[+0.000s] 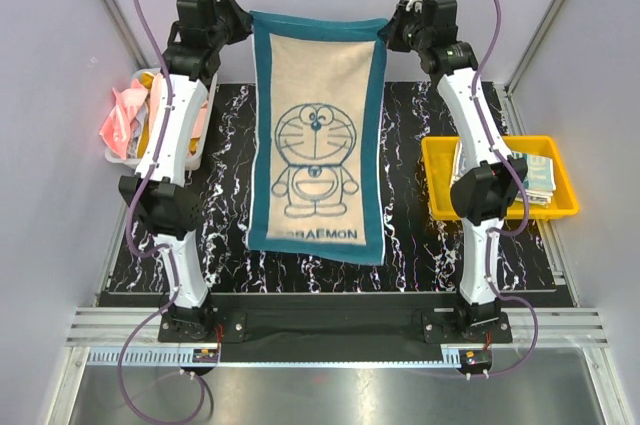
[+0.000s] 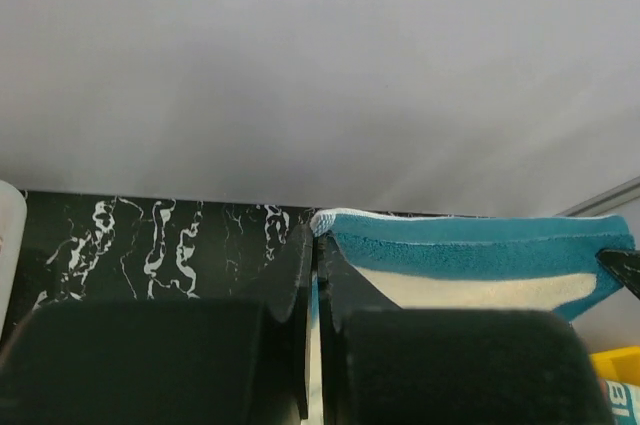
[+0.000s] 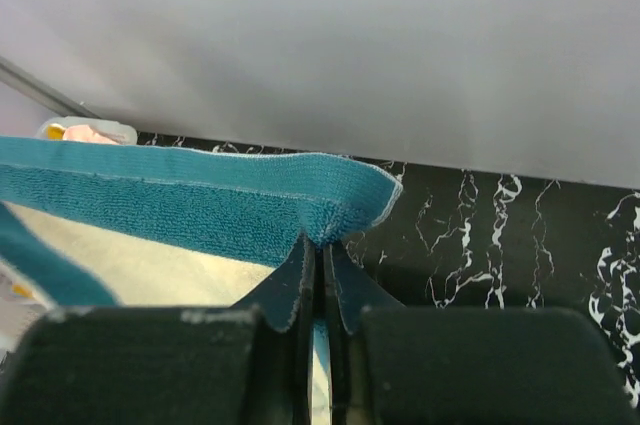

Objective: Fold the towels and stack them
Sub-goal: Flatten out the crumpled towel, then fold the towel

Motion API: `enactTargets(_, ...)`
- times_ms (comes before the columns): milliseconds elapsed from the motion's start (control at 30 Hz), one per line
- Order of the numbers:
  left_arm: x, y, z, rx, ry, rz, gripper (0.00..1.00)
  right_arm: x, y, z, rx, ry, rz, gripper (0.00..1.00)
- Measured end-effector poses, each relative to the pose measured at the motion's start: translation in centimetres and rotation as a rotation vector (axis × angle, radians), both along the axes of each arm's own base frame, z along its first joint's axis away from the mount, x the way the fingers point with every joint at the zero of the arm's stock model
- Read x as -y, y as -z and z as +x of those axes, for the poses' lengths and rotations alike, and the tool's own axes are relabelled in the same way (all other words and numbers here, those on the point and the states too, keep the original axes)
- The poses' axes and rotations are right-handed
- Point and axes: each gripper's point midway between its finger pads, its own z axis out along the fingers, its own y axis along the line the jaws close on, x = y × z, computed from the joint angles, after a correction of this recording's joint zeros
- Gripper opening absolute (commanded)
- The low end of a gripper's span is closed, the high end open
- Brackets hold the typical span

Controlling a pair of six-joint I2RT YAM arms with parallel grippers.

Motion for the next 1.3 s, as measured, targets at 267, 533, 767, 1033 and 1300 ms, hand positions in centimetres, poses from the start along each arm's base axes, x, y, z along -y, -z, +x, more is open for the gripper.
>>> enactTargets(267,0.1,-0.5,0.3,0.042,0.005,-0.012,0.00,0.3,-1.4,0.0,0.058,0.004,0.015,0.00)
enactTargets(533,0.1,1.2,-0.7,0.025,0.015,-0.010,0.00,0.4,-1.1,-0.9,0.074,0.004,0.027,0.00)
enactTargets(767,0.0,9.6,-0.8,-0.131,0.014,0.022,0.00,0.4,7.0,-1.1,-0.074,0.011,0.017,0.00)
enactTargets(1033,-0.1,13.2,-1.2,-0.207,0.014,0.033,0.00,0.4,11.3,-1.8,-0.164,0.018,0.014,0.00)
enactTargets(1300,0.3,10.4,3.0,-0.094,0.006,0.013,0.00,0.2,5.4,2.7,0.011,0.052,0.030,0.00)
